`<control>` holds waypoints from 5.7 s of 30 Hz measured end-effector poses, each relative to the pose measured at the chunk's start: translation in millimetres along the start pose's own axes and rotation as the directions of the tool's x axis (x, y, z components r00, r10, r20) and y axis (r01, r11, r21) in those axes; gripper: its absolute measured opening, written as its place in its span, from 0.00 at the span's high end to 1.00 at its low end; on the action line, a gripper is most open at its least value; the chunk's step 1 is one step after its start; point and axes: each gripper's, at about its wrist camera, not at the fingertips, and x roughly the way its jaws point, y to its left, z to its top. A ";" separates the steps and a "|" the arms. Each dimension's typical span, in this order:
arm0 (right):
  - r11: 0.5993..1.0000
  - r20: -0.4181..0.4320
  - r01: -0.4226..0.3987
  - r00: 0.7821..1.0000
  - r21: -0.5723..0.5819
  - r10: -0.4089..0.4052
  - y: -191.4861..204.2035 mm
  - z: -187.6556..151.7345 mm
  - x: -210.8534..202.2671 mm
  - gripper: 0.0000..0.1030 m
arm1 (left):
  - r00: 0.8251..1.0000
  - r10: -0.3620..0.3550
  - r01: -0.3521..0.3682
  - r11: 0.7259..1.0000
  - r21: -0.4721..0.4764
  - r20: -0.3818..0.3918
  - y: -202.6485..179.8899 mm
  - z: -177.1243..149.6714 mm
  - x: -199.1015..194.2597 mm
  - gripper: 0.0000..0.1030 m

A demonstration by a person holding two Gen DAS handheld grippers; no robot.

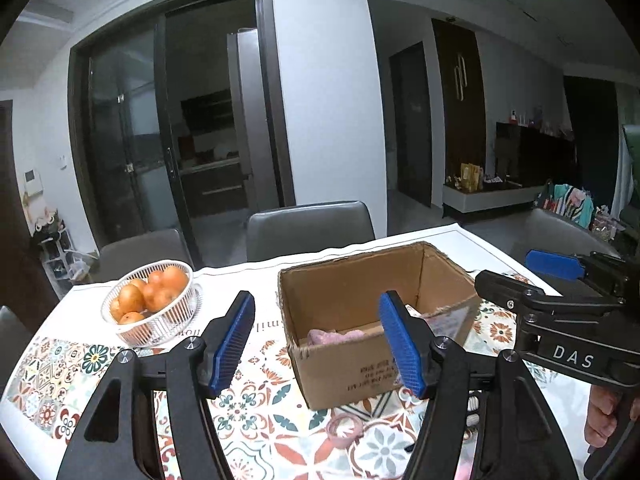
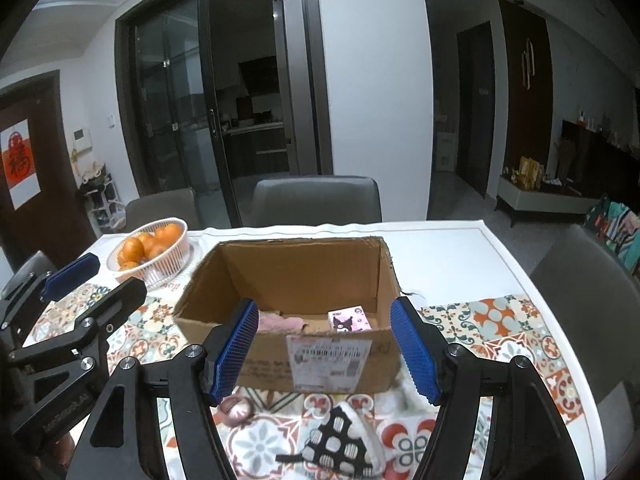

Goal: Organize soft objects

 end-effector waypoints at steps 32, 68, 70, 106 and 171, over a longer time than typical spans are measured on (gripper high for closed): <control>1.000 0.080 0.003 0.997 0.019 -0.005 28.0 -92.7 -113.5 0.23 | 0.999 0.032 -0.032 0.999 0.019 0.013 -3.0 -79.4 -111.8 0.35; 1.000 -0.209 0.011 0.978 -0.022 -0.015 27.1 -186.4 -49.8 0.23 | 0.972 -0.037 0.040 0.999 0.009 -0.231 -15.7 -165.8 -48.7 0.35; 0.999 -0.207 0.011 0.978 -0.039 -0.019 28.0 -187.1 -46.3 0.23 | 0.970 -0.040 0.044 0.999 0.010 -0.238 -16.9 -167.6 -42.5 0.35; 1.000 -0.249 -0.006 0.969 -0.019 0.001 13.4 -198.3 8.9 0.54 | 0.895 -0.137 0.122 0.991 -0.062 -0.424 -32.2 -201.9 55.5 0.72; 0.999 0.024 -0.050 0.998 0.013 0.049 21.1 -130.1 -100.3 0.72 | 0.991 -0.120 0.116 0.990 -0.077 -0.054 -24.8 -97.3 -95.2 0.91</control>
